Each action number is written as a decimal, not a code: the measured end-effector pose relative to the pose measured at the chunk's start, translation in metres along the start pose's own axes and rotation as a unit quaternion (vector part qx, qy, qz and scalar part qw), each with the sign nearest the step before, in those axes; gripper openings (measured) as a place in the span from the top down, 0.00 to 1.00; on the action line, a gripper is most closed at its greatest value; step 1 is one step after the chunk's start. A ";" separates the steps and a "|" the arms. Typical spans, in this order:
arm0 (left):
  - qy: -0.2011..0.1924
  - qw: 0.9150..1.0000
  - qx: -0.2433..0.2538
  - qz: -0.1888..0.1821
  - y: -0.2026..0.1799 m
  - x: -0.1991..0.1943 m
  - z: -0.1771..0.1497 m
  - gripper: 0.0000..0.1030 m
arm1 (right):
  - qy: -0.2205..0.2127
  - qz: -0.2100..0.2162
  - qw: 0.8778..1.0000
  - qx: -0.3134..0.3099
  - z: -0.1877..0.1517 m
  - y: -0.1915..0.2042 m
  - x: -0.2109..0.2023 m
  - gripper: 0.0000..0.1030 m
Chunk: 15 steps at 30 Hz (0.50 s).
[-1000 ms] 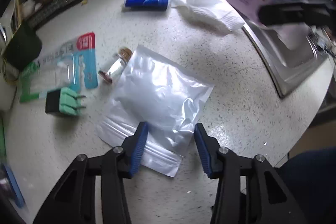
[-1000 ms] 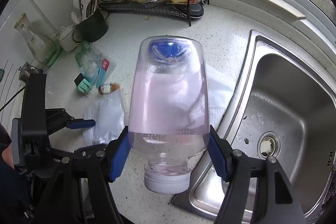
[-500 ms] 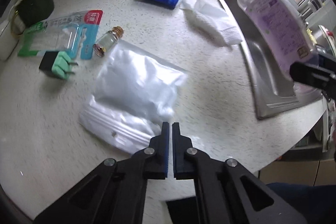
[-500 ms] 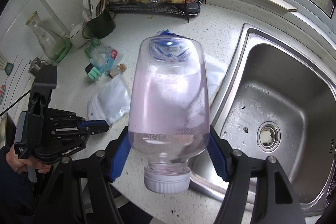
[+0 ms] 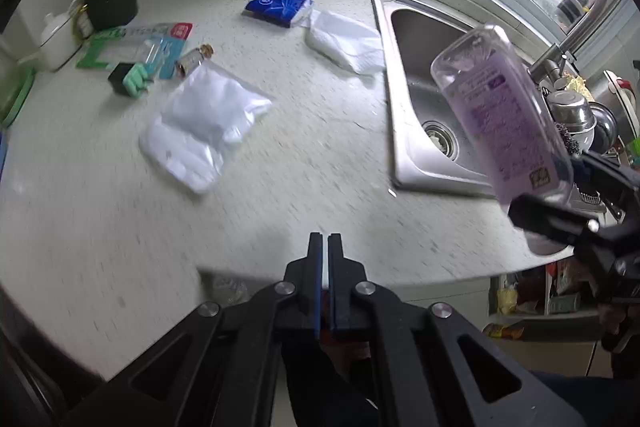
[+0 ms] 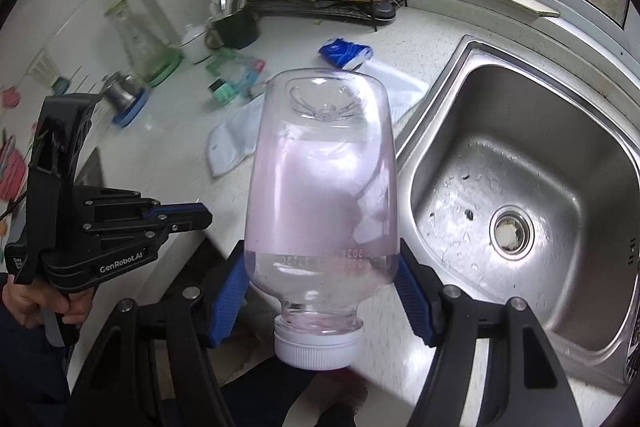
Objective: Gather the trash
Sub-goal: 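Lift the bottle with the right tool and carry it off the counter, then lower the bottle with the right tool over the red bin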
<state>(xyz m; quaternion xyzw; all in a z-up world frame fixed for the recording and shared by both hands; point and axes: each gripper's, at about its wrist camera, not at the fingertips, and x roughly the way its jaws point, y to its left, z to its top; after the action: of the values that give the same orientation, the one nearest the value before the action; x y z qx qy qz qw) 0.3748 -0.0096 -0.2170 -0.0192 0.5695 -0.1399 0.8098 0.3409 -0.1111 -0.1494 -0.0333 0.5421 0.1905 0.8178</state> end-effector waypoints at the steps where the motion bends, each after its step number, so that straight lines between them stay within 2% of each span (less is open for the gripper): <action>1: -0.001 1.000 -0.004 0.004 -0.005 -0.002 -0.007 0.99 | 0.000 0.003 1.000 -0.004 -0.007 0.001 -0.004 0.36; 8: -0.005 0.999 -0.030 0.029 -0.034 -0.014 -0.071 0.99 | 0.012 0.020 0.999 -0.032 -0.065 0.014 -0.024 0.36; 15: 0.028 0.998 -0.054 0.035 -0.041 -0.011 -0.137 0.99 | 0.059 0.030 0.997 -0.050 -0.122 0.032 -0.025 0.36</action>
<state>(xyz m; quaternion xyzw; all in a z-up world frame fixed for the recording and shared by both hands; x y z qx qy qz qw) 0.2361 -0.0291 -0.2474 -0.0390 0.5990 -0.0812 0.7957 0.2143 -0.1204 -0.1722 -0.0686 0.5800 0.2395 0.7756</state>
